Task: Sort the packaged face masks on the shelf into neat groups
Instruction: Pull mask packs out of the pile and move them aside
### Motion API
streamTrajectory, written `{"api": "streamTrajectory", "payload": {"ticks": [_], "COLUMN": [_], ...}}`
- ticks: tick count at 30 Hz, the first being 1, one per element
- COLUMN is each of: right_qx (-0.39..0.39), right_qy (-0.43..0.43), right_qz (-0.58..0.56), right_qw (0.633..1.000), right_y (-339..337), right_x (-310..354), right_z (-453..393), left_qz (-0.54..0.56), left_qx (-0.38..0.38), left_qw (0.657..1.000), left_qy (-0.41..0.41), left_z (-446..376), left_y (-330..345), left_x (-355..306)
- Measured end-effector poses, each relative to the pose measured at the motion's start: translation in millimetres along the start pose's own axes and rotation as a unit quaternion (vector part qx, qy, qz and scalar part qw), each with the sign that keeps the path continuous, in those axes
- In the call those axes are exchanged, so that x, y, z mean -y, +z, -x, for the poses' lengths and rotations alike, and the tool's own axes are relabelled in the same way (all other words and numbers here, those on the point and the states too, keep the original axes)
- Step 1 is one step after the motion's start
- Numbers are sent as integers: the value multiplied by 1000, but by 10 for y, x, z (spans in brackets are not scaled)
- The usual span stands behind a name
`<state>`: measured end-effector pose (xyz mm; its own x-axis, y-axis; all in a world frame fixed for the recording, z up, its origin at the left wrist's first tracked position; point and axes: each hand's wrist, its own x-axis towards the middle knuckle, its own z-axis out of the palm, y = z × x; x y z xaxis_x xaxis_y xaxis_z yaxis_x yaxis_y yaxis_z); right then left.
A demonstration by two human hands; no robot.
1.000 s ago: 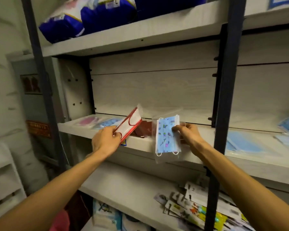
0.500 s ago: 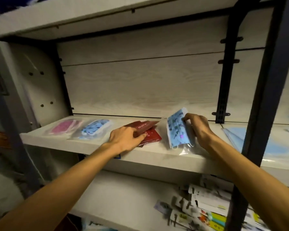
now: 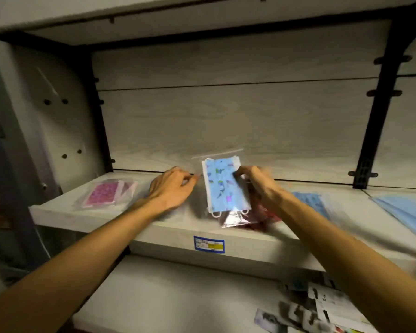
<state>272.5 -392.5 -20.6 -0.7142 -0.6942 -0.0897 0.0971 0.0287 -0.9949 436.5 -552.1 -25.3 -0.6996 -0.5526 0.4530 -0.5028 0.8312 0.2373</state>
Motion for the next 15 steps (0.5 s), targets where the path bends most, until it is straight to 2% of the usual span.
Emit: {"api": "streamTrajectory", "payload": {"ticks": [5, 10, 15], "right_qx": [29, -14, -75], "right_qy": [42, -51, -107], "right_qz": [4, 147, 415], "right_qw": [999, 988, 900], "right_y": [785, 1277, 1398], "right_x": [-34, -75, -173], "right_z": [-193, -426, -536], "left_qz": [-26, 40, -27], "left_qx": [-30, -63, 29], "left_qw": [999, 996, 999], "left_qy": [-29, -51, 6], "left_z": [-108, -100, -17], "left_y": [-112, -149, -158], "left_x": [813, 1284, 1433]}}
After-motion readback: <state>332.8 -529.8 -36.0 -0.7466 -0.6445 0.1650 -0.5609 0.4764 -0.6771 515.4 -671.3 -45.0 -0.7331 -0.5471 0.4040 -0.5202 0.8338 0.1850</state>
